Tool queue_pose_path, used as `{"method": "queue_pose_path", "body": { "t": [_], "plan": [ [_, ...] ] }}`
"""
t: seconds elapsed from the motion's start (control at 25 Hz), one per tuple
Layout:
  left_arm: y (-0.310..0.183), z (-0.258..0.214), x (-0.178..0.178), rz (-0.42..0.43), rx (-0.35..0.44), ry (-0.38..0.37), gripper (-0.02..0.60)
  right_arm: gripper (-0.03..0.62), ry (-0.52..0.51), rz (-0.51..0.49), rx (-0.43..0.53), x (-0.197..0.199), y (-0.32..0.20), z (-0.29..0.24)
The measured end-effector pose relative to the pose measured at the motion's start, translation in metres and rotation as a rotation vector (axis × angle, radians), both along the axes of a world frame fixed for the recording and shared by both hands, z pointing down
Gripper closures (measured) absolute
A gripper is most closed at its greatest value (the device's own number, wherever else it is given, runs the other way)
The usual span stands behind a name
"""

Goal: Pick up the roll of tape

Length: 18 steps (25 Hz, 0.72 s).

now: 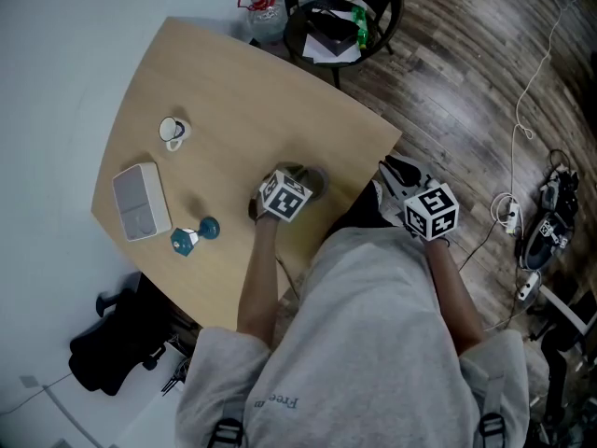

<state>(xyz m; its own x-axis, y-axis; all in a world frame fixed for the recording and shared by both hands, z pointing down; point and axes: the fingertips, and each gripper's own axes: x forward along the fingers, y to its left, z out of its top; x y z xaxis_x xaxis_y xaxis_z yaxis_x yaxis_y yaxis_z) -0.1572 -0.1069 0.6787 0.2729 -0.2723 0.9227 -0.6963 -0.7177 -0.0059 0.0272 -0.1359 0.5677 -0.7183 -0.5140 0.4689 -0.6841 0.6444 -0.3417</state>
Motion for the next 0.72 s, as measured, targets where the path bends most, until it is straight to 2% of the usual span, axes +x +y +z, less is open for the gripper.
{"method": "queue_pose_path", "body": {
  "t": [0.72],
  "plan": [
    [-0.022,-0.048,0.015,-0.113,0.166,0.119,0.541,0.528,-0.01,0.034,-0.001,0.012,0.001,-0.001]
  ]
}}
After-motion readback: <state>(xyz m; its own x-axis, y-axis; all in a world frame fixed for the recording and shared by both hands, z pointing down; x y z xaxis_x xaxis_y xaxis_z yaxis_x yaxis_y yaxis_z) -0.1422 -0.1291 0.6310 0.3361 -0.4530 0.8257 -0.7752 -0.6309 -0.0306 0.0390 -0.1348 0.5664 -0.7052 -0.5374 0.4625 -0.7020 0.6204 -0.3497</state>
